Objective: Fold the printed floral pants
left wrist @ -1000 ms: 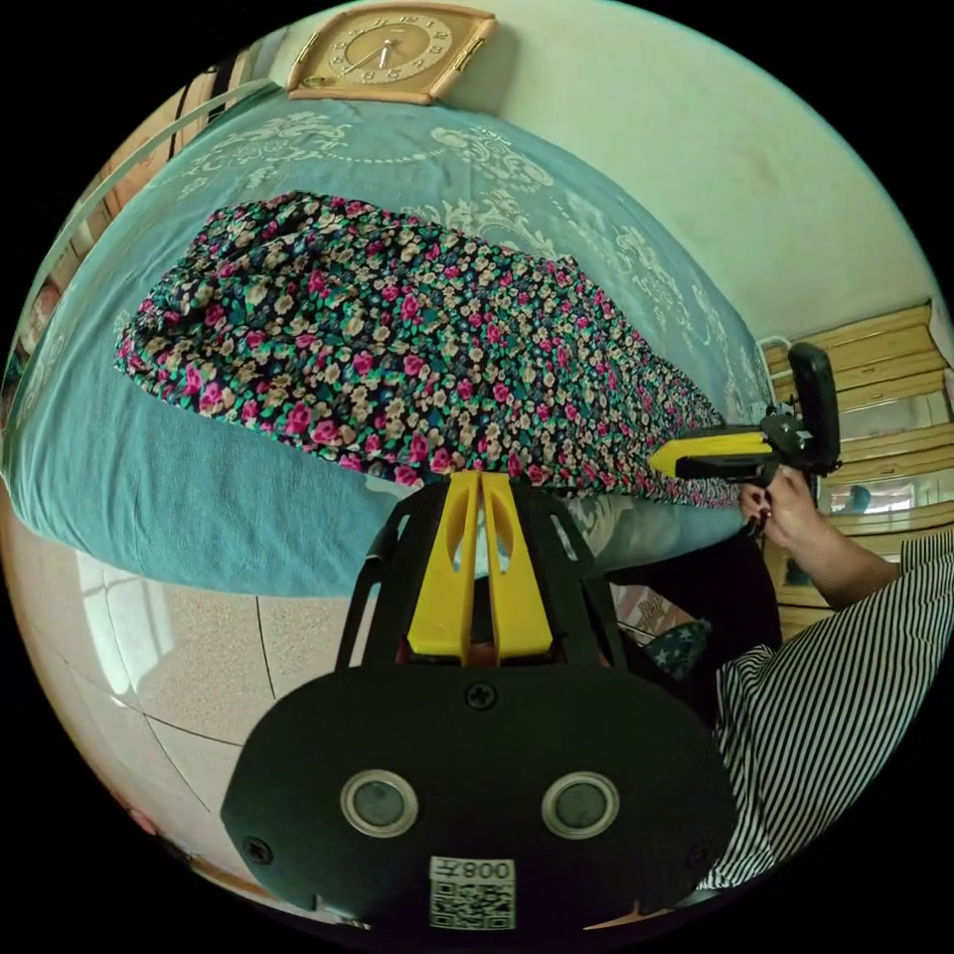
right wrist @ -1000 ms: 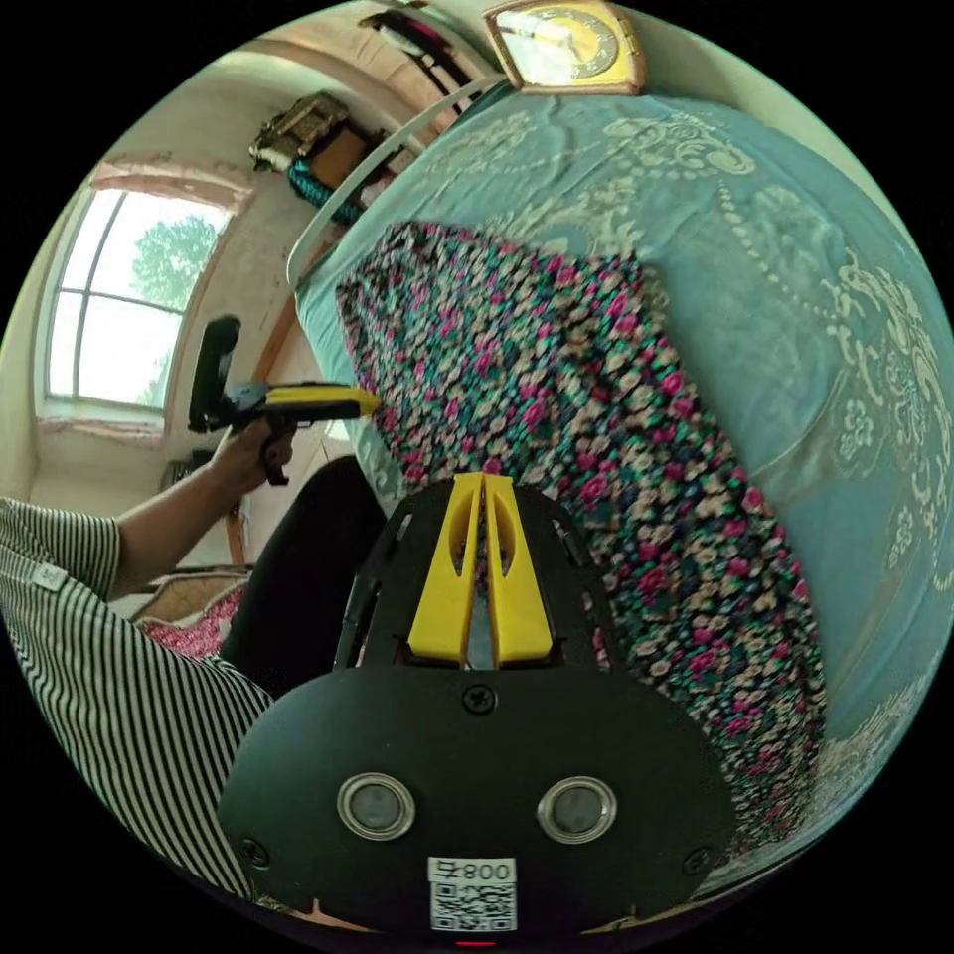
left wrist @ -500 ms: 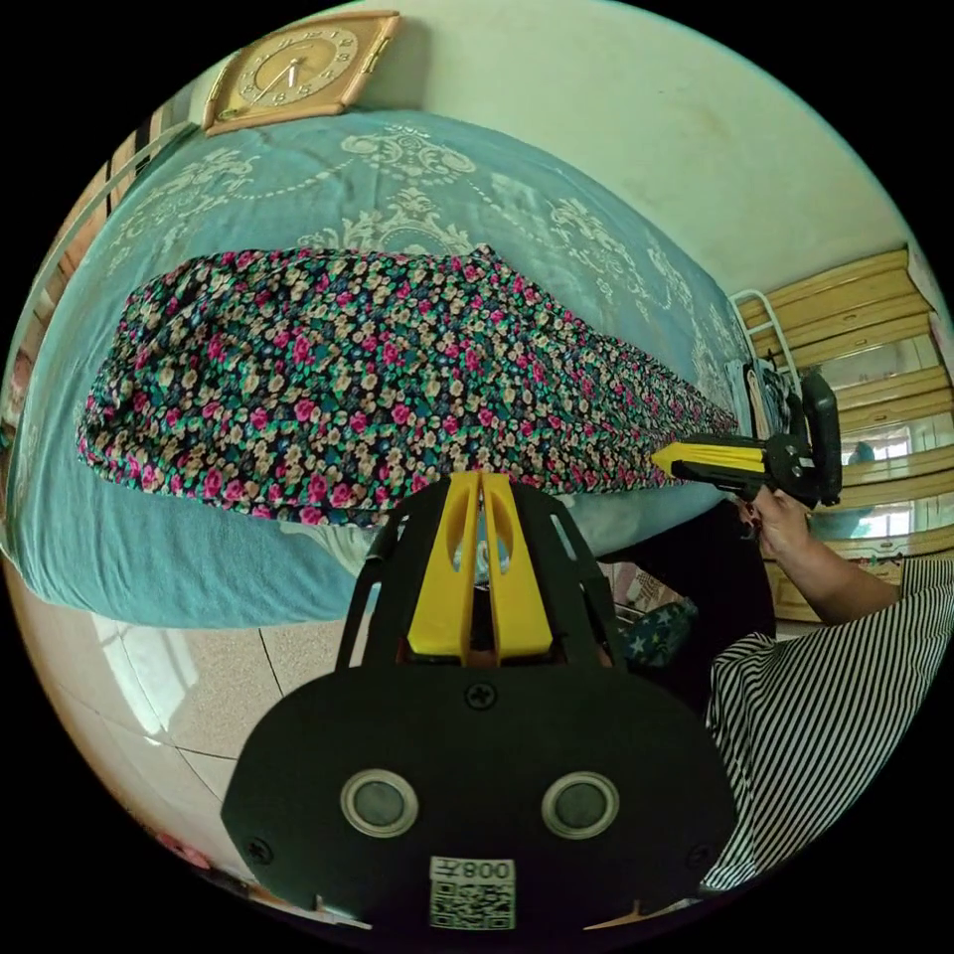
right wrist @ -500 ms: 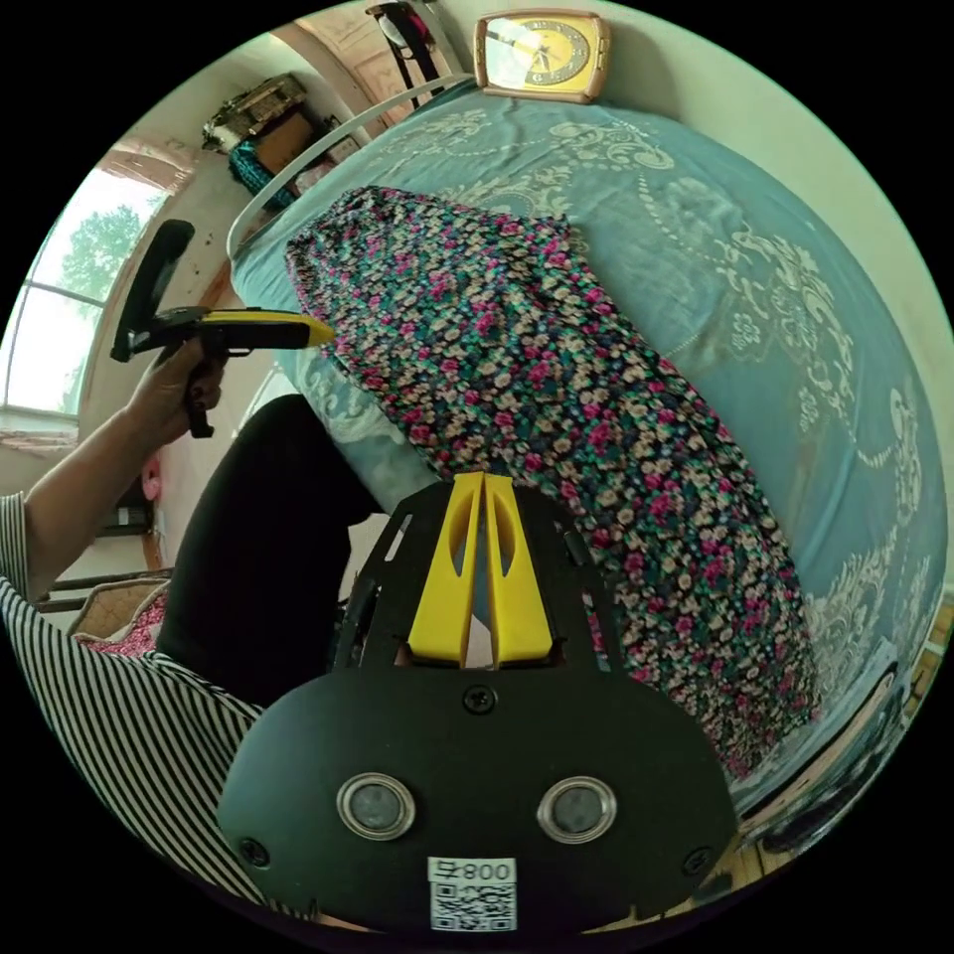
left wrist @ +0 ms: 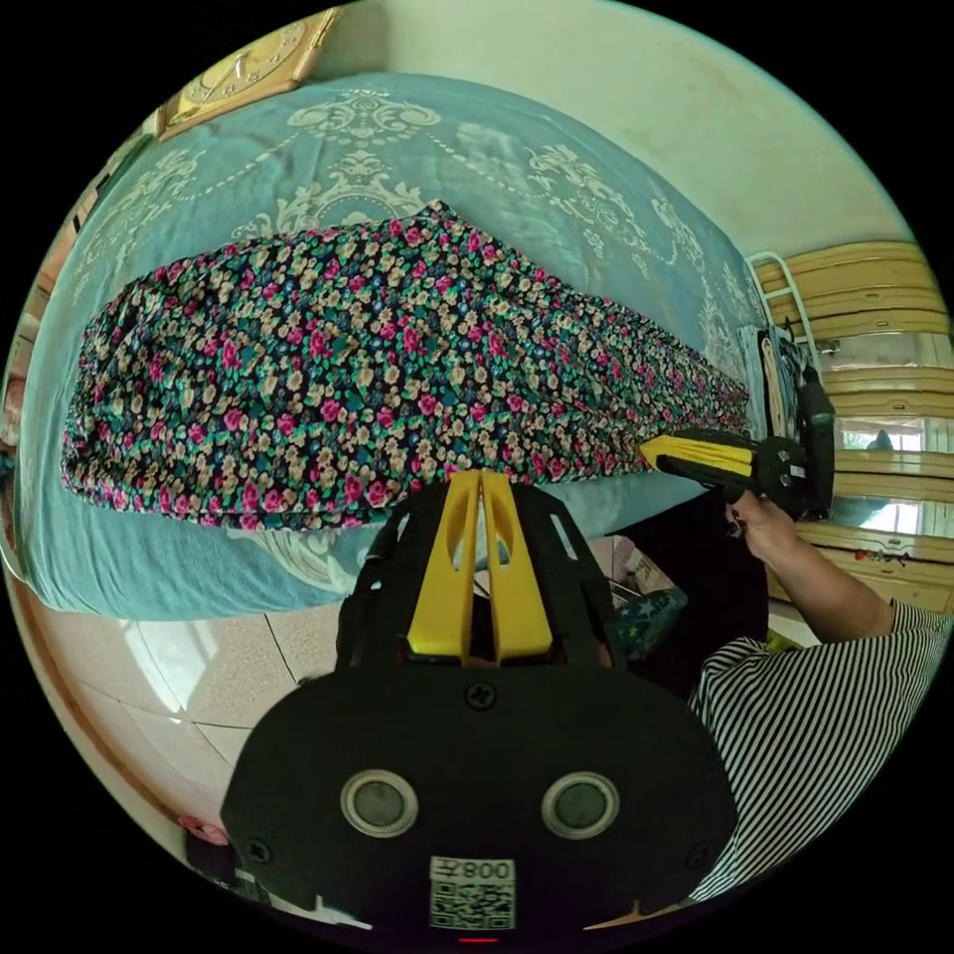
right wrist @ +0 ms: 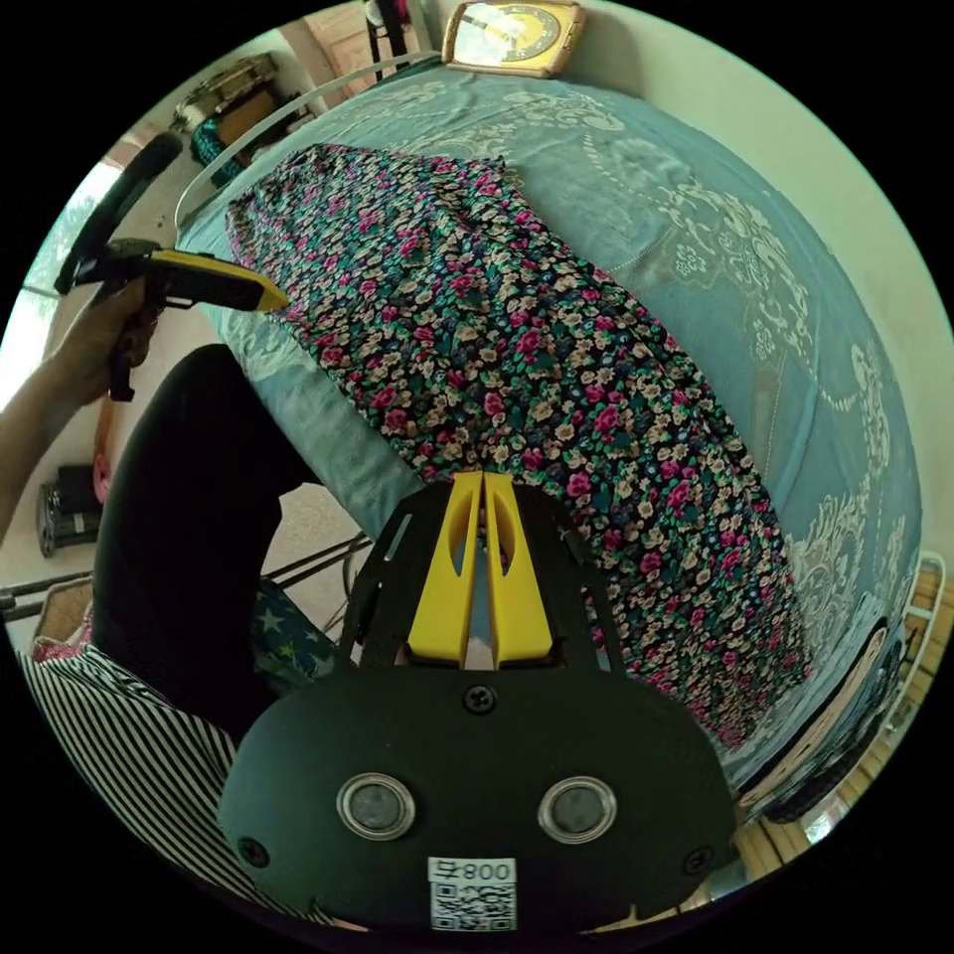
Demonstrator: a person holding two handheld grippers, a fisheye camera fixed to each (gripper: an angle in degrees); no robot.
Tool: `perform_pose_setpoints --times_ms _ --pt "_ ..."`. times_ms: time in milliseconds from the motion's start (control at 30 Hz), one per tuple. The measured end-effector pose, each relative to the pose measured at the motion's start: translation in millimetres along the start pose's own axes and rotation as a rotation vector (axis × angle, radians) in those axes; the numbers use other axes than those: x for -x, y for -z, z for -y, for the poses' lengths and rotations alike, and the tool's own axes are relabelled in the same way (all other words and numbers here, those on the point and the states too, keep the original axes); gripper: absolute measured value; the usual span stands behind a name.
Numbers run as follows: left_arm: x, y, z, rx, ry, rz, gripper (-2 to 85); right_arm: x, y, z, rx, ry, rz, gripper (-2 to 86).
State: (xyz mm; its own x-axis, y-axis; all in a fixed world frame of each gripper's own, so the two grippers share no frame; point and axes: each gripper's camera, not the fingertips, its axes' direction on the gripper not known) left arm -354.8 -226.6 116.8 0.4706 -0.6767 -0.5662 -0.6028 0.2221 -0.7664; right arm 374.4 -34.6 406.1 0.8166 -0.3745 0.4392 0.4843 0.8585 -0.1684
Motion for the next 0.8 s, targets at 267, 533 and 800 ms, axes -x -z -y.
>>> perform_pose_setpoints --times_ms 267,533,800 --pt "-125 -20 35 -0.052 -0.082 -0.176 0.9 -78 63 -118 -0.219 -0.268 0.443 0.3" --pt "-342 -79 134 0.107 -0.463 -0.282 4.2 -184 117 -310 -0.542 -0.757 0.586 2.9" --pt "-551 -141 209 0.267 -0.797 -0.146 6.0 -233 153 -426 -0.591 -1.03 0.392 8.0"
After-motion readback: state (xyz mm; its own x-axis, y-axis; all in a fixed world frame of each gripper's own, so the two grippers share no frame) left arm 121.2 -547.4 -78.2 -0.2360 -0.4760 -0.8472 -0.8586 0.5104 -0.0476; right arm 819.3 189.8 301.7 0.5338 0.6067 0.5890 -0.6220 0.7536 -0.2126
